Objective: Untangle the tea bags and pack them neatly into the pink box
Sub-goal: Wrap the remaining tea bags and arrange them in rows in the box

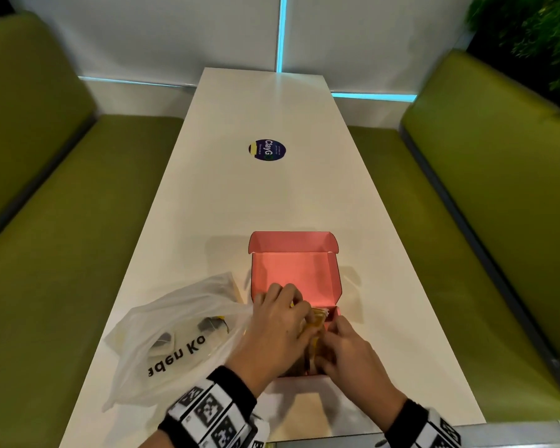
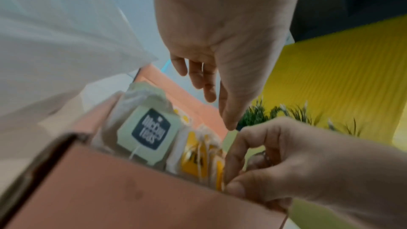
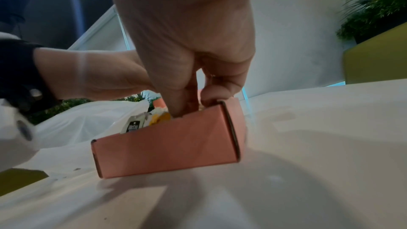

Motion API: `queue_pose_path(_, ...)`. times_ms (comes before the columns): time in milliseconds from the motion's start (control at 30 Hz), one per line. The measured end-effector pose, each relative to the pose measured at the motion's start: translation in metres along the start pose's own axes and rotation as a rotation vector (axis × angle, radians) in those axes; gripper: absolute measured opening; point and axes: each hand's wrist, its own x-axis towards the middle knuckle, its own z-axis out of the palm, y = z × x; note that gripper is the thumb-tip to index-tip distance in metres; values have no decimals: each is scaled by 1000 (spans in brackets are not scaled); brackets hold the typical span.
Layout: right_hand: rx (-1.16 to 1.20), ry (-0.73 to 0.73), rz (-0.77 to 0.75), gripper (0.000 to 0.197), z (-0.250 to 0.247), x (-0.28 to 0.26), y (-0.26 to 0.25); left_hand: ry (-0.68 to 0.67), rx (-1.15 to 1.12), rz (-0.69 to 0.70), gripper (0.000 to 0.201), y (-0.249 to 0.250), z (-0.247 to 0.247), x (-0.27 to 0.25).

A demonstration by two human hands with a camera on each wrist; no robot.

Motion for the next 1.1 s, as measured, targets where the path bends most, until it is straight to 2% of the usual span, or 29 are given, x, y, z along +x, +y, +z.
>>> queue_pose_path(67,70,67,-47,12,-2,-3,4,100,-44,-61,15,-2,-15,-13)
queue_pose_path(133,131,134,-87,18,-8,-5,2,188,-17,-178,13,-10,-38,-30)
queue_pose_path(267,248,115,-216,11,-18,0,-29,342,124,-469,17,-35,-83,-77)
queue_pose_path(333,278,40,-345,16,-18,10,-59,278,149,-570,21,-47,-96,-98)
queue_pose_path(467,181,-128,-646,29,1,41,-127,-24,175,-746,29,-70,-92,-117)
queue_pose_path(533,67,-230,-671,27,12,57,-156,-192,173,-863,27,-77,-88,-111)
queue_pose_path(600,-33,-302,-593,26,22,72,-176,-218,96,-955,38,-87,-82,-104)
queue_pose_path(733,-39,-293,-420,42,38,95,-179,-48,71,-975,43,-93,-82,-86)
queue_pose_path(800,-52,-281,-308,42,42,102,-176,-70,121,-996,42,-96,-85,-84)
queue_pose_path(900,-78,-321,-134,28,40,106,-173,-149,204,-1017,52,-102,-86,-81)
queue_pose_path(1000,-206,-312,-177,25,35,104,-178,-258,132,-983,65,-103,-86,-79)
queue_pose_path(1100,-323,-220,-402,30,34,96,-194,-297,63,-882,78,-110,-88,-79)
